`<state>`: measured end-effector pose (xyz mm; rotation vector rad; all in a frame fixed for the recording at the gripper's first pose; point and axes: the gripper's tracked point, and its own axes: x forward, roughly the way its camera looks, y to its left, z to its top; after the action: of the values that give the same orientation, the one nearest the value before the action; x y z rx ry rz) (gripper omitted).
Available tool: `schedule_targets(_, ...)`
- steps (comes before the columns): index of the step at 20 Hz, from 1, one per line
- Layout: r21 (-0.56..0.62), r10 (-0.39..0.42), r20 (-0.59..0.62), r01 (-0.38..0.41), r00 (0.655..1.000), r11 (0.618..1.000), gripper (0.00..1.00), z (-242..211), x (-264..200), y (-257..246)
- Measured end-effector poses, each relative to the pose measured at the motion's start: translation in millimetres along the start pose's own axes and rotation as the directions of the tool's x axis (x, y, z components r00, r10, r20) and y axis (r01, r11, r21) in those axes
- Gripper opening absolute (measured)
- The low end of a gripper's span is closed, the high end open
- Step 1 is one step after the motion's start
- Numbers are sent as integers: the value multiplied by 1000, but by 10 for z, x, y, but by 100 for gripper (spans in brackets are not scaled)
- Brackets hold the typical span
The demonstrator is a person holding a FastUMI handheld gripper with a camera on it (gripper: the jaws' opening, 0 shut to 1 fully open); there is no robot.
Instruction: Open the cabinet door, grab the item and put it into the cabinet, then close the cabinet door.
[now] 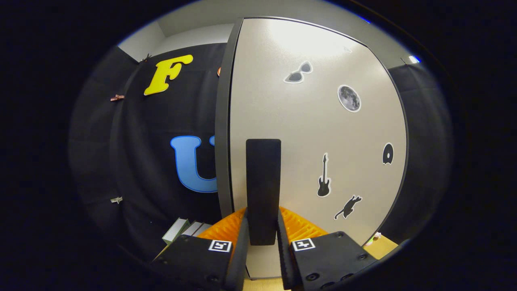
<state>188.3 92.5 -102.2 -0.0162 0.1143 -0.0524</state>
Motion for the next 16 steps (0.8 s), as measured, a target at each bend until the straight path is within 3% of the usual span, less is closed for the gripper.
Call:
schedule_targets(1,1,-6,-3,6,1000,1000,39,7,-16,-14)
schedule_targets(3,20,-1,-26,1,1000,1000,19,-3,-35,-19)
schedule_targets(9,42,29,-55,-26,998,999,19,-18,-205,-34)
schedule_targets(16,49,30,-61,-27,998,998,19,17,-975,-348)
